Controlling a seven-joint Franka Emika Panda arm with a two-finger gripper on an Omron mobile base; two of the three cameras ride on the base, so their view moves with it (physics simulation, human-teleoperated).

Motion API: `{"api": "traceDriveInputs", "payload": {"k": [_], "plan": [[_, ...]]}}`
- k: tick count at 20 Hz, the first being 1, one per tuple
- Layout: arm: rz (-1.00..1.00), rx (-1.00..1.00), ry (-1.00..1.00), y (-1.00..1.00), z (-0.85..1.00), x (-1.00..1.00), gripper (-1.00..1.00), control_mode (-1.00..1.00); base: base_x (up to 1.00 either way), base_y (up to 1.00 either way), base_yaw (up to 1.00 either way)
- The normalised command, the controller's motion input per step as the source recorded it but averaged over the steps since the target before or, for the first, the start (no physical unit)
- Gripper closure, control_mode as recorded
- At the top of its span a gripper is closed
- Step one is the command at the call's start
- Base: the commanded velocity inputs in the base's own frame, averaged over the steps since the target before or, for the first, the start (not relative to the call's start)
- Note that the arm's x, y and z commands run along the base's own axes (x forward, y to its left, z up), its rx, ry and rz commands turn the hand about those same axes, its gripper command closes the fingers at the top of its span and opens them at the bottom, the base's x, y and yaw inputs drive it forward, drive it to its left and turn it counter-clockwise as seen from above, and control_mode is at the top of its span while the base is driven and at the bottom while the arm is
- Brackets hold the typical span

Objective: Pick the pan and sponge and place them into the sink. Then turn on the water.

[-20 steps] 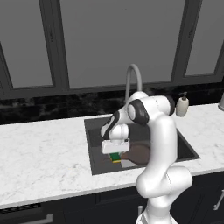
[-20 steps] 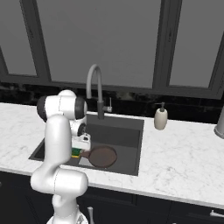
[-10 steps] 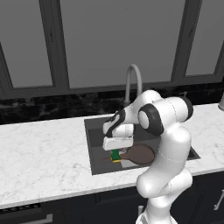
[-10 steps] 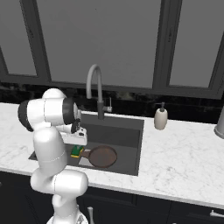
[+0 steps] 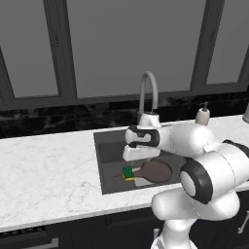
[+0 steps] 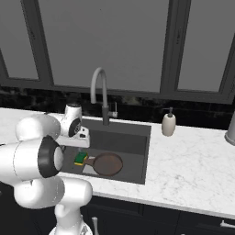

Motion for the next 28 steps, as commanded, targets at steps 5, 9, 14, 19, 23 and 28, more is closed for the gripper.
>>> {"api": "traceDriveInputs", "payload": {"k": [5, 9, 14, 19, 23, 28], "plan": [[0.00, 0.02, 0.00, -0.24, 1.00, -0.25, -1.00, -1.00, 0.00, 0.00, 0.00], [0.00, 0.02, 0.00, -0.30, 0.99, -0.25, -1.00, -1.00, 0.00, 0.00, 0.00], [0.00, 0.07, -0.02, -0.36, 0.72, -0.21, -1.00, -1.00, 0.00, 0.00, 0.00], [0.00, 0.10, -0.03, -0.46, 0.54, -0.21, -1.00, -1.00, 0.00, 0.00, 0.00], [0.00, 0.15, -0.01, -0.44, 0.41, -0.12, -1.00, -1.00, 0.00, 0.00, 0.00], [0.00, 0.22, 0.02, -0.49, 0.10, 0.00, -1.00, -1.00, 0.00, 0.00, 0.00]]}}
